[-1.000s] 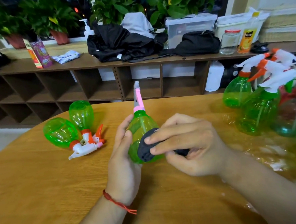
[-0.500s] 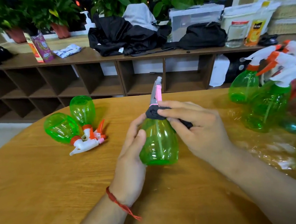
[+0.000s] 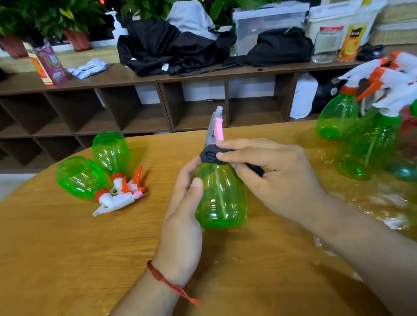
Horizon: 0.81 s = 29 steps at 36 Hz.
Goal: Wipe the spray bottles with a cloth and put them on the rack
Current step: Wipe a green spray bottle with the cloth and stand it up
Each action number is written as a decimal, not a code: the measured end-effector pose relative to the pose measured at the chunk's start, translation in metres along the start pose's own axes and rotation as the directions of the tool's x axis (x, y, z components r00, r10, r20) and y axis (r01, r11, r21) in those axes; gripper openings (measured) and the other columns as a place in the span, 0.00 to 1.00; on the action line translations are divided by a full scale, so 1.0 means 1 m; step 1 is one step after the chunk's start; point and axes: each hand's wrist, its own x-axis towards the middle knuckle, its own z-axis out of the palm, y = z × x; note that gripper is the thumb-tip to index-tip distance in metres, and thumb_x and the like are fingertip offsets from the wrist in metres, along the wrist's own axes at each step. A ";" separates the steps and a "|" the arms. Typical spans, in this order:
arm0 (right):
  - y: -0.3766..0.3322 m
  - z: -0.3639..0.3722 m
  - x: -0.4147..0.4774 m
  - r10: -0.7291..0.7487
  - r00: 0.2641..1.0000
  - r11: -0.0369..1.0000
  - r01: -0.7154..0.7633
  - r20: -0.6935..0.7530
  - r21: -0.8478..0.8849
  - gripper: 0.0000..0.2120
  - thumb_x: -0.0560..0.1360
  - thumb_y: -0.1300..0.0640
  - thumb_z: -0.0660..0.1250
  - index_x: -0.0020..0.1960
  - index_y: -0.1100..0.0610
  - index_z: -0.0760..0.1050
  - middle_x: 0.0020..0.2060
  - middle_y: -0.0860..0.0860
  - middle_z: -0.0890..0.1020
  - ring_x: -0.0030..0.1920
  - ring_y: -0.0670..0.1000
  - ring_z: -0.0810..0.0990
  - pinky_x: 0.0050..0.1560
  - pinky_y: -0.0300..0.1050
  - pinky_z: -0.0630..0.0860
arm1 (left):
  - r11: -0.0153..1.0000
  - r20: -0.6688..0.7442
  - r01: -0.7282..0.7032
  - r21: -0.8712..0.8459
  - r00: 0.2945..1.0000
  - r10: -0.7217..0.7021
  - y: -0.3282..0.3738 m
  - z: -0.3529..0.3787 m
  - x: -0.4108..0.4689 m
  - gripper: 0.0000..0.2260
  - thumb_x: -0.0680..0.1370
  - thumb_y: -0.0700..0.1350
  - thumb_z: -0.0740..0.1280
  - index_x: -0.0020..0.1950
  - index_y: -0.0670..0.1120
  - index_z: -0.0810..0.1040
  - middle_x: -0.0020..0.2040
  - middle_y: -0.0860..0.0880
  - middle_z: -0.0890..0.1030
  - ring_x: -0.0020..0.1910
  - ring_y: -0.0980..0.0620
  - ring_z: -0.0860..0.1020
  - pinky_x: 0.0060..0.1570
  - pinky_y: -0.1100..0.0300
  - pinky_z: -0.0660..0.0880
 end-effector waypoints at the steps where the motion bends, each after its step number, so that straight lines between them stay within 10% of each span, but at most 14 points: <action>1: 0.000 -0.002 0.001 -0.018 1.000 1.000 0.018 0.013 -0.002 0.13 0.77 0.70 0.74 0.56 0.56 0.88 0.60 0.47 0.87 0.59 0.47 0.86 0.60 0.49 0.82 | 1.000 -0.007 0.003 -0.009 1.000 -0.003 0.000 0.000 0.000 0.19 0.83 0.48 0.63 0.74 0.50 0.77 0.71 0.41 0.81 0.70 0.38 0.78 0.65 0.43 0.76; 10: -0.018 0.004 -0.006 -0.258 0.952 0.965 0.245 0.166 0.097 0.14 0.71 0.71 0.73 0.50 0.56 0.90 0.55 0.47 0.88 0.52 0.53 0.85 0.54 0.48 0.82 | 0.988 -0.131 -0.026 -0.150 0.991 0.007 0.010 -0.008 0.008 0.19 0.83 0.44 0.60 0.74 0.47 0.75 0.59 0.40 0.85 0.54 0.43 0.84 0.49 0.55 0.83; 29: -0.002 0.000 0.000 -0.117 0.993 0.983 0.117 0.005 -0.143 0.15 0.78 0.70 0.73 0.60 0.55 0.87 0.63 0.47 0.85 0.62 0.47 0.85 0.65 0.45 0.80 | 0.993 0.056 0.058 -0.107 0.997 -0.052 0.005 0.007 -0.007 0.22 0.82 0.49 0.63 0.78 0.52 0.73 0.71 0.44 0.81 0.68 0.44 0.82 0.58 0.52 0.83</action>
